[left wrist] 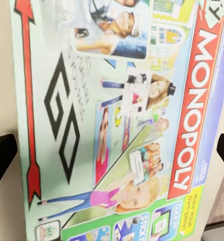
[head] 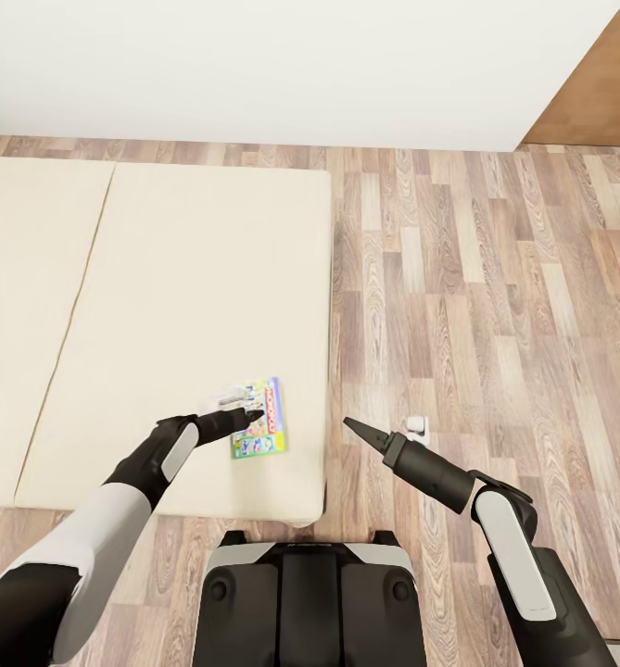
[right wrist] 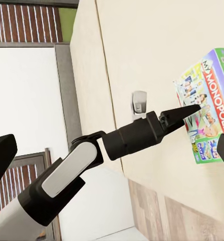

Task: Put all the toys in the child's room - the three board games (two on the bed and one on the table), the two jigsaw puzzles on the table, and the tennis ball on the table - inside the toy box on the table in the child's room.

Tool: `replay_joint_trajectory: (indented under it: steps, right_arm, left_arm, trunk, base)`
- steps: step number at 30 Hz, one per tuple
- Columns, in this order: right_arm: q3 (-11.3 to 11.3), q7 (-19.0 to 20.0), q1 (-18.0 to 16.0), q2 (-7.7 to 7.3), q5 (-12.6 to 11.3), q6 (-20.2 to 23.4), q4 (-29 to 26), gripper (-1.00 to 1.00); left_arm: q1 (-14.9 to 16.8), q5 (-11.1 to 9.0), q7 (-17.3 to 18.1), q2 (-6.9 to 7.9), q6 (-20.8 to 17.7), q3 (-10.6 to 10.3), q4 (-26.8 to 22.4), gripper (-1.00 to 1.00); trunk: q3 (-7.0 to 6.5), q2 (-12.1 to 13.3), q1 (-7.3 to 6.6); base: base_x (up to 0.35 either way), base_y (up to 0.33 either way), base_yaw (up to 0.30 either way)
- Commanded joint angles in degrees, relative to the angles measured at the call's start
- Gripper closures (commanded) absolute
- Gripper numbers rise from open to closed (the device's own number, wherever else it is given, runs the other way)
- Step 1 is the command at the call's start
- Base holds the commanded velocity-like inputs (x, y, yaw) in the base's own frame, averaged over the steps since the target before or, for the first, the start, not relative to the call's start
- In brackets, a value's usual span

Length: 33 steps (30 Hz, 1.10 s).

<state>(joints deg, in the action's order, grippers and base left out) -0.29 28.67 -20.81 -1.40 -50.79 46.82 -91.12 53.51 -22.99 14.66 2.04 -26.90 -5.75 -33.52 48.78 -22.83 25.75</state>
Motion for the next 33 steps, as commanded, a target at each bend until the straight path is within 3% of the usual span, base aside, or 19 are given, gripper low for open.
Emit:
replay_joint_trajectory:
  steps: [1, 11, 19, 33]
  right_arm:
    - [-0.01, 0.06, -0.02, -0.01, -0.10, 0.29, -0.02, -1.00]
    - [0.02, 0.06, -0.06, -0.01, -0.10, 0.29, -0.02, -1.00]
    - [0.00, 0.07, -0.03, -0.01, -0.10, 0.29, -0.02, -1.00]
    - [0.02, 0.03, -0.03, 0.00, -0.10, 0.29, -0.02, -1.00]
  left_arm:
    - [0.01, -0.28, -0.05, -0.03, -0.21, -0.22, -0.06, -1.00]
    - [0.01, -0.26, -0.03, -0.61, -0.17, -2.18, -0.06, -1.00]
    - [0.01, -0.29, 0.02, -0.70, 2.32, -2.45, 1.54, -1.00]
    - [0.01, -0.30, 0.19, -1.03, 2.98, -2.52, 2.13, -1.00]
  trunk:
    - [0.06, -0.09, 0.03]
    - [0.06, -0.09, 0.03]
    - [0.06, -0.09, 0.03]
    - [0.06, -0.09, 0.03]
  base:
    - [0.000, 0.000, 0.000]
    - [0.000, 0.000, 0.000]
    - [0.000, 0.000, 0.000]
    - [0.000, 0.000, 0.000]
